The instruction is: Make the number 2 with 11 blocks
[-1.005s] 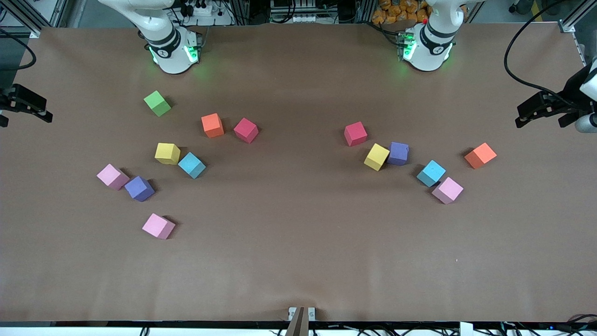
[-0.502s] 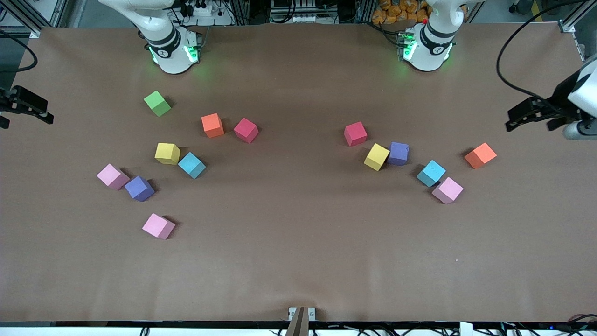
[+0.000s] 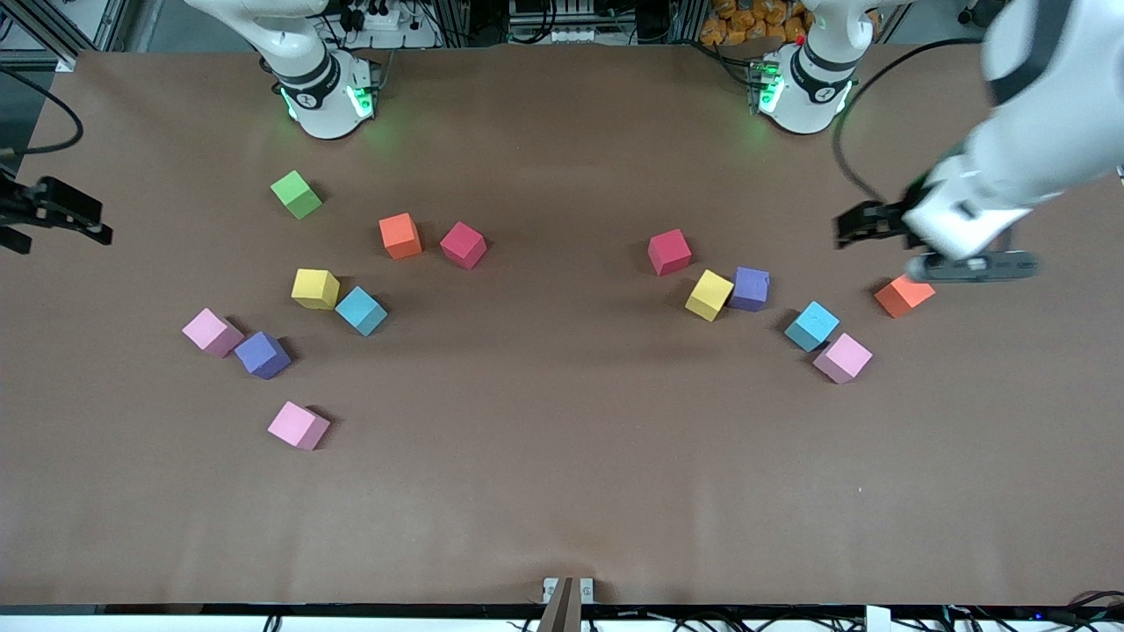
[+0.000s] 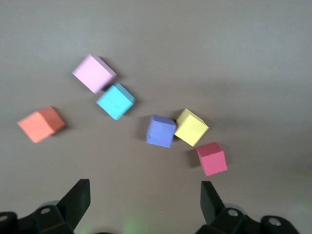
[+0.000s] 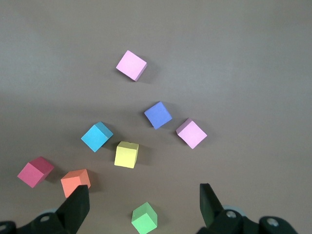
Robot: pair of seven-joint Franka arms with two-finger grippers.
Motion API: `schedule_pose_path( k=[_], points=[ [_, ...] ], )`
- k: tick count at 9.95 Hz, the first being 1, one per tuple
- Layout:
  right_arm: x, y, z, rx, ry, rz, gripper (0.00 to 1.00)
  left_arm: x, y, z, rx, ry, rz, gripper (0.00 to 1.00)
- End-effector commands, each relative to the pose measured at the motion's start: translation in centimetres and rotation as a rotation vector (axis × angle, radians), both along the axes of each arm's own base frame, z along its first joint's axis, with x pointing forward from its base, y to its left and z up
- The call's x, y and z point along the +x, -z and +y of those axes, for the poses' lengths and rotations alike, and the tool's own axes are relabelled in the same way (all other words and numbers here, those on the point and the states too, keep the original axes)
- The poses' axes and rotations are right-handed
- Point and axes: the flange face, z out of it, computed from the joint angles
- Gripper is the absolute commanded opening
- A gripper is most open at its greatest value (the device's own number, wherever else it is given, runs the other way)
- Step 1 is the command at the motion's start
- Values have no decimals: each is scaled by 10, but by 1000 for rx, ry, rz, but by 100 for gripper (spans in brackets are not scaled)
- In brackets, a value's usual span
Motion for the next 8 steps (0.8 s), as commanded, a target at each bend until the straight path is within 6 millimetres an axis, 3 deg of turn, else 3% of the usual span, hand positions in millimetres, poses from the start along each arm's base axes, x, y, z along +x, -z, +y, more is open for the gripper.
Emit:
schedule_pose_path(
  k=[1, 3, 5, 7, 8],
  points=[
    [15, 42, 27, 2, -44, 18, 100, -23, 50, -32, 23, -31, 15, 100],
    [22, 76, 43, 0, -70, -30, 100, -42, 95, -50, 41, -42, 31, 100],
    [27, 110, 71, 0, -116, -93, 100, -51, 139, -43, 104, -64, 21, 100],
    [26, 138, 116, 4, -187, -120, 100, -40, 179, -18, 180, -141, 50, 100],
    [25, 160, 137, 5, -222, -109, 100, -28, 193, 8, 203, -210, 46, 100]
  ],
)
